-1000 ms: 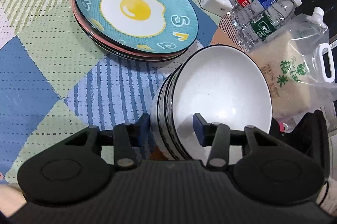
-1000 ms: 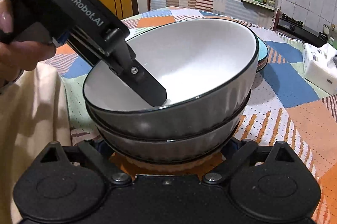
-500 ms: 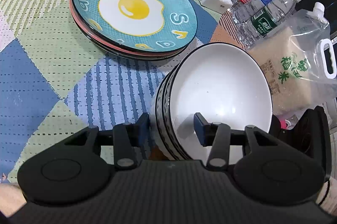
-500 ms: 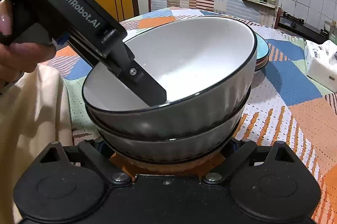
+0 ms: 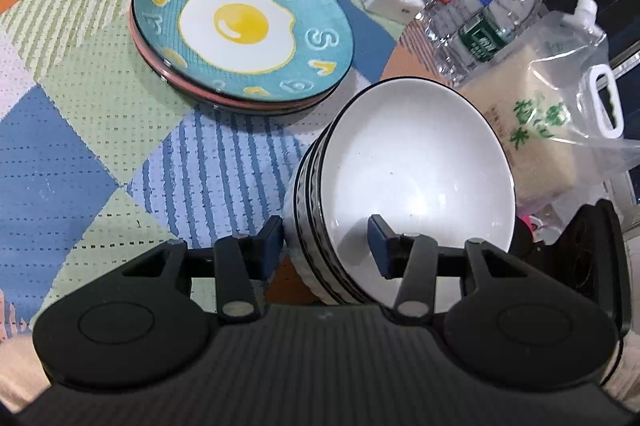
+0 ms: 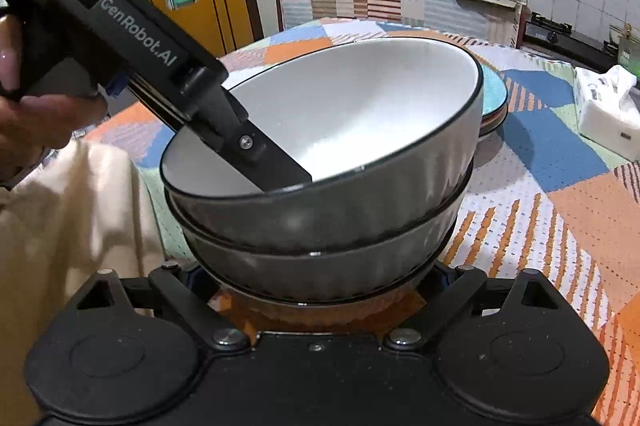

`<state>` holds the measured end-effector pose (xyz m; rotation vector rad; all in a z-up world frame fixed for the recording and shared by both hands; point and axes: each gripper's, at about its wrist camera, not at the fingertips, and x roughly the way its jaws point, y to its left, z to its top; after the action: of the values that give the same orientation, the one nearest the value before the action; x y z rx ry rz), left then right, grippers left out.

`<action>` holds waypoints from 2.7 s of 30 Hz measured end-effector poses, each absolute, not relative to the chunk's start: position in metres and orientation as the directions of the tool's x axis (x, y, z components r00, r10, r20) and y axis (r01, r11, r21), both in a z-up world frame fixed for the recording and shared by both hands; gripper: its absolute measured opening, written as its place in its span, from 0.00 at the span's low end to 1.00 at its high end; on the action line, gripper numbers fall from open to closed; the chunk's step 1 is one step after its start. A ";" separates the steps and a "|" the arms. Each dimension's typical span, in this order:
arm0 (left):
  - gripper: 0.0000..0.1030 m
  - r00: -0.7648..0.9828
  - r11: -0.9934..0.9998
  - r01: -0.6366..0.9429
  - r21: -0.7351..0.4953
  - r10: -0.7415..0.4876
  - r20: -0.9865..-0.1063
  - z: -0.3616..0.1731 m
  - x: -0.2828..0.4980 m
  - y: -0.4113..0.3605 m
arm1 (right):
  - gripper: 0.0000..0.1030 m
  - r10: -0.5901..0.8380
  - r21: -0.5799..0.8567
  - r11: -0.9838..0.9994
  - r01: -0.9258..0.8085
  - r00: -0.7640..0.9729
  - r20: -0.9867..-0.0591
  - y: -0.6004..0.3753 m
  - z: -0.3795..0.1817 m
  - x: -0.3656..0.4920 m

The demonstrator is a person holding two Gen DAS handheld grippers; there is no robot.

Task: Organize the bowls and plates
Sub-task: 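Carry the bowl stack with the left gripper over the Egg plate stack, then lower the bowl stack onto the Egg plate and open the left gripper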

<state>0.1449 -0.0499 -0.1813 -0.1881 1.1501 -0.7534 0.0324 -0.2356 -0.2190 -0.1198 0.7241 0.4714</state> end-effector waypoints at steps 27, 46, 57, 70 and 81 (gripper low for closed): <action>0.43 0.357 0.792 0.426 -0.438 -0.591 -0.723 -0.065 0.214 -0.041 | 0.94 0.369 0.001 0.894 -0.449 0.733 -0.571 -0.225 -0.128 0.102; 0.43 0.397 0.826 0.326 -0.460 -0.561 -0.727 -0.142 0.305 -0.049 | 0.94 0.367 0.044 0.894 -0.445 0.674 -0.642 -0.232 -0.185 0.198; 0.43 0.447 0.841 0.264 -0.473 -0.541 -0.712 -0.173 0.309 -0.049 | 0.94 0.344 0.073 0.918 -0.391 0.689 -0.638 -0.231 -0.206 0.205; 0.43 0.466 0.831 0.264 -0.491 -0.555 -0.689 -0.181 0.299 -0.045 | 0.93 0.270 -0.078 0.909 -0.410 0.719 -0.640 -0.220 -0.211 0.204; 0.46 0.537 0.882 0.280 -0.380 -0.472 -0.699 -0.161 0.274 -0.043 | 0.93 0.261 0.008 0.936 -0.353 0.678 -0.687 -0.215 -0.203 0.180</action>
<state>0.2741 -0.0426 -0.1608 -0.2333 0.8993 -0.4519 0.1805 -0.2147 -0.2032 -0.1290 0.7506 0.3458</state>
